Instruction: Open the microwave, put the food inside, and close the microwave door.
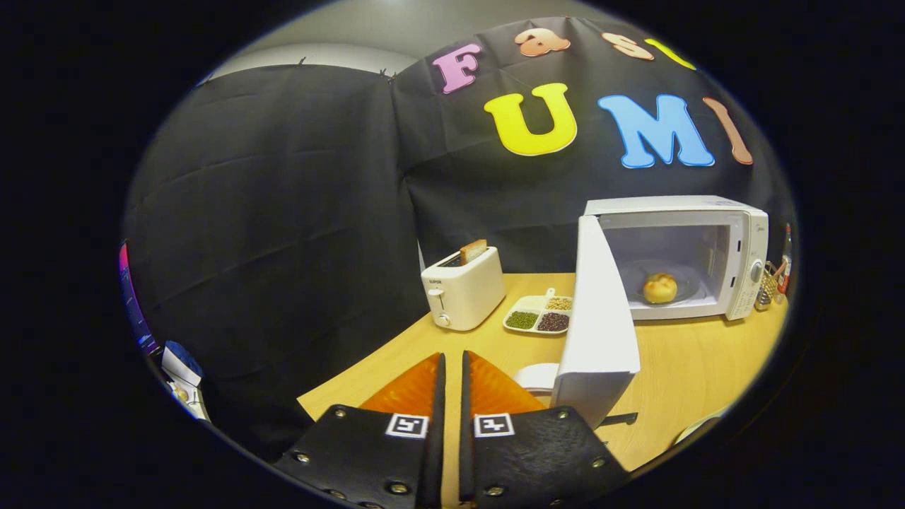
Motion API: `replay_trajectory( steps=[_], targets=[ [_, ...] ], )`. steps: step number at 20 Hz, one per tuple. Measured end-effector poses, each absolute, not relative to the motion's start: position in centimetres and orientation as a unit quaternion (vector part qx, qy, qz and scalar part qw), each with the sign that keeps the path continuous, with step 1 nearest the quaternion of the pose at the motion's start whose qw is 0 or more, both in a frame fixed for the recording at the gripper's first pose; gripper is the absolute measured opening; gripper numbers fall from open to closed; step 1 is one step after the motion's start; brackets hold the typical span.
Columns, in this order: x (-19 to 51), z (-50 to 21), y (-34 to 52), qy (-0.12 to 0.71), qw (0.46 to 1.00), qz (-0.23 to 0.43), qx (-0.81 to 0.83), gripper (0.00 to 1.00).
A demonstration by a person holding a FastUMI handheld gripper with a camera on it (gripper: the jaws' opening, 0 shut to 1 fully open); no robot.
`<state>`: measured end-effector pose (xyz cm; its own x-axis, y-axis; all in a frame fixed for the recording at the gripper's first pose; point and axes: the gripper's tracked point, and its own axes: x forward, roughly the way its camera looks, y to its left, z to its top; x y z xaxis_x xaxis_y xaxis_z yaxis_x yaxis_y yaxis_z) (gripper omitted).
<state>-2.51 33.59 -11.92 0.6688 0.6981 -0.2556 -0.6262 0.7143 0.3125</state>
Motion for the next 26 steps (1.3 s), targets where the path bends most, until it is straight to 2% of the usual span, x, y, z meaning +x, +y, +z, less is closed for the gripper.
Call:
replay_trajectory(
  steps=[1,7,26],
  targets=[
    [-2.5,-12.0,33.0,0.182,0.909,0.364,0.093,0.06],
    [-0.6,-13.4,29.4,0.190,0.919,0.337,0.074,0.06],
    [10.1,-16.4,16.3,0.214,0.953,0.195,0.086,0.06]
  ],
)
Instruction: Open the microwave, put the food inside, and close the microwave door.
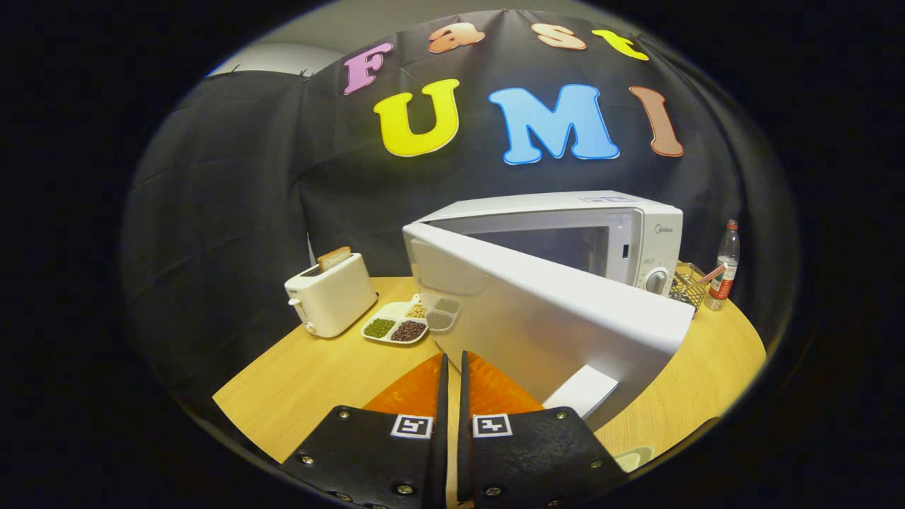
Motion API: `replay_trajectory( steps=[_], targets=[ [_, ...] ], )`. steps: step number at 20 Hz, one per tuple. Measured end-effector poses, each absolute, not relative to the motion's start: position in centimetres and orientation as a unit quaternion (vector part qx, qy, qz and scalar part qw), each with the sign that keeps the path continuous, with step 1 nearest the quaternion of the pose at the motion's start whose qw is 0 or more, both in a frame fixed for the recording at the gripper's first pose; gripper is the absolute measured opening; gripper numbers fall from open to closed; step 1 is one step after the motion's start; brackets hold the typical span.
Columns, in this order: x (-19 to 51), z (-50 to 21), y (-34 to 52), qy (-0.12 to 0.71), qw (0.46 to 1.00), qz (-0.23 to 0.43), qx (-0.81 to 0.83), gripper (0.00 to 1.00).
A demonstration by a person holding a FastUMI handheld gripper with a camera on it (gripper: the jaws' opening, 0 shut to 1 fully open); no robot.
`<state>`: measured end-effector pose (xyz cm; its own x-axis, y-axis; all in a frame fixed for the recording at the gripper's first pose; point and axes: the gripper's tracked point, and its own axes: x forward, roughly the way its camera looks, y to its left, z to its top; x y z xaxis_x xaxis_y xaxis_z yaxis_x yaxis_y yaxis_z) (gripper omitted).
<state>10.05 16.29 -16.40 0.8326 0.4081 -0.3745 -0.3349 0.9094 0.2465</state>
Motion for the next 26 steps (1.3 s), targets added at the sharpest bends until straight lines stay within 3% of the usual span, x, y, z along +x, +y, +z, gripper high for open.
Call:
replay_trajectory(
  steps=[26],
  targets=[
    [26.9,-18.8,7.4,0.220,0.970,0.050,0.091,0.06]
  ],
)
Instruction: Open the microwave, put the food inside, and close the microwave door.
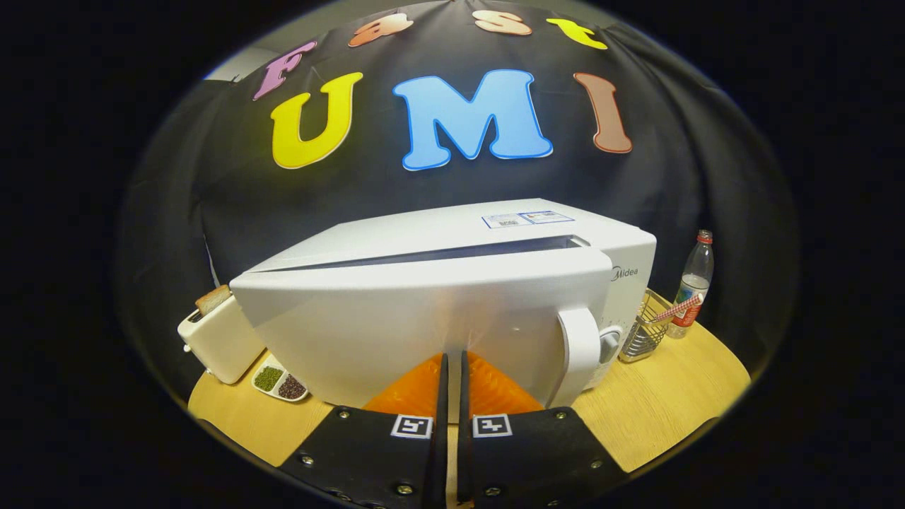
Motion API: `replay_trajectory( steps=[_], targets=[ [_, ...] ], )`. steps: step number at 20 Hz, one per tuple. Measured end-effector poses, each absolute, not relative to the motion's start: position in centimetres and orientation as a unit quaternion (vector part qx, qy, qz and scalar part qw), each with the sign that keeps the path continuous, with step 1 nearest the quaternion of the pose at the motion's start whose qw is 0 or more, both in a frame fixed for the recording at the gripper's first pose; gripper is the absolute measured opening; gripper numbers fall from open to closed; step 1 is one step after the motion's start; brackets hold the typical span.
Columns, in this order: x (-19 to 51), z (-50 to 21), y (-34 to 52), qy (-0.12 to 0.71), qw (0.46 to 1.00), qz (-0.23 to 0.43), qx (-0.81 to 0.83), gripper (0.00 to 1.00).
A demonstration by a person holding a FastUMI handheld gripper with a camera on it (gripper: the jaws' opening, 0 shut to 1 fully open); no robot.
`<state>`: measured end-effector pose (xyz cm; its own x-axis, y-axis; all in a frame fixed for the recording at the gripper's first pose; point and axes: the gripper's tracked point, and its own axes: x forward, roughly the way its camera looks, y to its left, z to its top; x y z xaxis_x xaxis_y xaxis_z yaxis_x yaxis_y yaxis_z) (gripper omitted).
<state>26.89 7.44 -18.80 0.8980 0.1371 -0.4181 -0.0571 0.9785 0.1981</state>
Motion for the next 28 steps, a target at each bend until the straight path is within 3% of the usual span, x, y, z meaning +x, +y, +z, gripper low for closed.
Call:
replay_trajectory(
  steps=[11,28],
  targets=[
    [28.4,-19.1,8.0,0.223,0.971,0.029,0.087,0.10],
    [14.7,-7.0,5.0,0.088,0.995,0.037,0.031,0.11]
  ],
)
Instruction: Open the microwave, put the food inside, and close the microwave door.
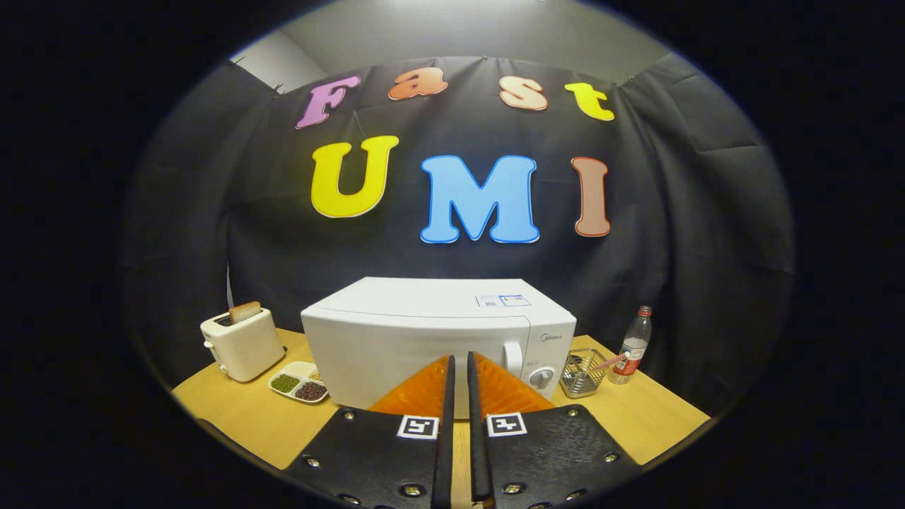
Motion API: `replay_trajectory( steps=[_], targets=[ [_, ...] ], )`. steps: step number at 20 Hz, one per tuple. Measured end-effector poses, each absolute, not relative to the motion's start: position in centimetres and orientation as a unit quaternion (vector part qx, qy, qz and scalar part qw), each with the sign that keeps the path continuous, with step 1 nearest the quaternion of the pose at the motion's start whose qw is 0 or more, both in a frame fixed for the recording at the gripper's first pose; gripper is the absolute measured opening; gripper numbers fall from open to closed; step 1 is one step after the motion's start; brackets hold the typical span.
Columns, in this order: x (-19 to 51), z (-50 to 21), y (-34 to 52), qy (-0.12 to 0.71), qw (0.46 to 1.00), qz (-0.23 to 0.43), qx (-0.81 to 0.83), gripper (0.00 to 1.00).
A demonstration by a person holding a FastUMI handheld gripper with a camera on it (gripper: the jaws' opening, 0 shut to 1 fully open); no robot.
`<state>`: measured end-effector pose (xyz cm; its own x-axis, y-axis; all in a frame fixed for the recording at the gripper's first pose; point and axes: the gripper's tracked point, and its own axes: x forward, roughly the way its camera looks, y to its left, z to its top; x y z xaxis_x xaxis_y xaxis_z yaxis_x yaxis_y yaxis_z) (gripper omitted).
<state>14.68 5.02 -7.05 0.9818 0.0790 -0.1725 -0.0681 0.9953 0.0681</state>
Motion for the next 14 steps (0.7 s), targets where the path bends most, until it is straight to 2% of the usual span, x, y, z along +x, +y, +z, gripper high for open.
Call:
replay_trajectory(
  steps=[1,4,7,8,9,10,11,14],
  targets=[
    [13.7,-6.4,4.8,0.082,0.995,0.035,0.034,0.11],
    [10.9,-4.7,4.0,0.061,0.997,0.027,0.035,0.21],
    [8.7,-4.1,3.7,0.051,0.998,0.028,0.031,0.41],
    [8.2,-4.0,3.7,0.049,0.998,0.026,0.032,0.63],
    [7.6,-3.9,3.5,0.048,0.998,0.024,0.035,0.75],
    [7.0,-3.9,3.5,0.048,0.998,0.021,0.038,0.93],
    [6.4,-3.8,3.5,0.049,0.998,0.023,0.042,0.97],
    [5.0,-3.5,3.4,0.048,0.997,0.027,0.051,0.96]
  ],
)
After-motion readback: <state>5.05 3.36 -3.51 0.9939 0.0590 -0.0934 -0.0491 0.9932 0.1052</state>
